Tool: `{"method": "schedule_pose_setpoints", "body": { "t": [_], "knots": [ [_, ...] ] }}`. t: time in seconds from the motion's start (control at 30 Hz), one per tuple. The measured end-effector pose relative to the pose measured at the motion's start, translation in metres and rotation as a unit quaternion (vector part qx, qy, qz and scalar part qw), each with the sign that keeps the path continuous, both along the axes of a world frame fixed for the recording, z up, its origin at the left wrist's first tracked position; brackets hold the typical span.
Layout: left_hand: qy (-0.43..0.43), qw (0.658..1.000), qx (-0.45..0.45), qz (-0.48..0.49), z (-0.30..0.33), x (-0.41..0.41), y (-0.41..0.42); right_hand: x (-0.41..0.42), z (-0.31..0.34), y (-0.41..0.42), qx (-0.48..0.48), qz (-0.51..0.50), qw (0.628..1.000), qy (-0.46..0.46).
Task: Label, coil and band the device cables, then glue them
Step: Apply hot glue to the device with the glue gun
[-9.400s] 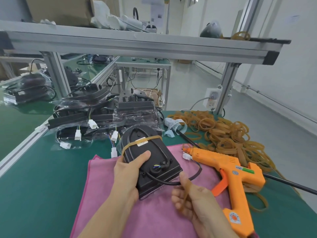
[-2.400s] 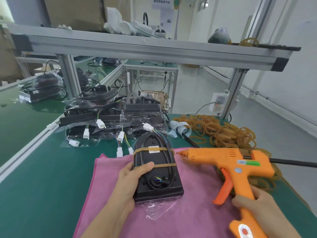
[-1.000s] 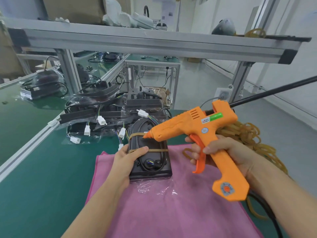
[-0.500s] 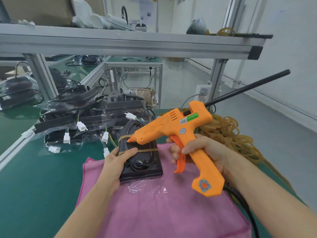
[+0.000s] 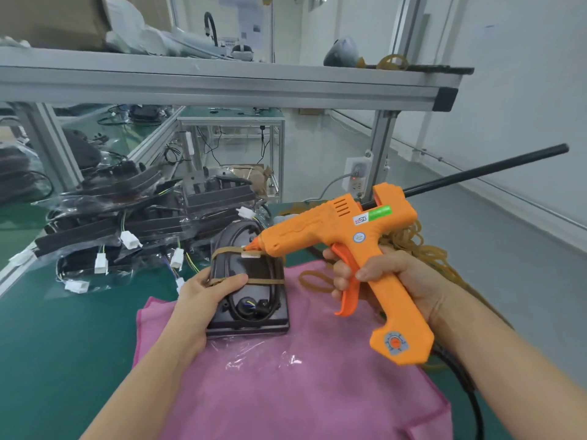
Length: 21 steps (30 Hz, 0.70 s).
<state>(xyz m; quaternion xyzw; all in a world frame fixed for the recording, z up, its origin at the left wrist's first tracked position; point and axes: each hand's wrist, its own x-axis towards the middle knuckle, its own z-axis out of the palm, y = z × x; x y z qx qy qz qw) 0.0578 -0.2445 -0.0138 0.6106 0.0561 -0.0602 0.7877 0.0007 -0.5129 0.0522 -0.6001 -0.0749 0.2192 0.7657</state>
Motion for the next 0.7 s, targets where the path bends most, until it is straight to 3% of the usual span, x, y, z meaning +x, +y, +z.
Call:
{"method": "schedule_pose_setpoints", "body": {
  "t": [0.23, 0.4, 0.7],
  "knots": [
    [-0.056, 0.996, 0.033, 0.057, 0.002, -0.025, 0.026, 0.000, -0.001, 0.009, 0.001, 0.008, 1.000, -0.020],
    [-0.012, 0.995, -0.002, 0.096, -0.019, -0.029, 0.041, 0.001, 0.002, 0.013, 0.097, 0.051, 0.994, 0.009],
    [-0.010, 0.996, -0.040, 0.081, -0.019, 0.003, 0.036, 0.005, -0.006, 0.017, 0.061, 0.069, 0.996, 0.008]
  ]
}}
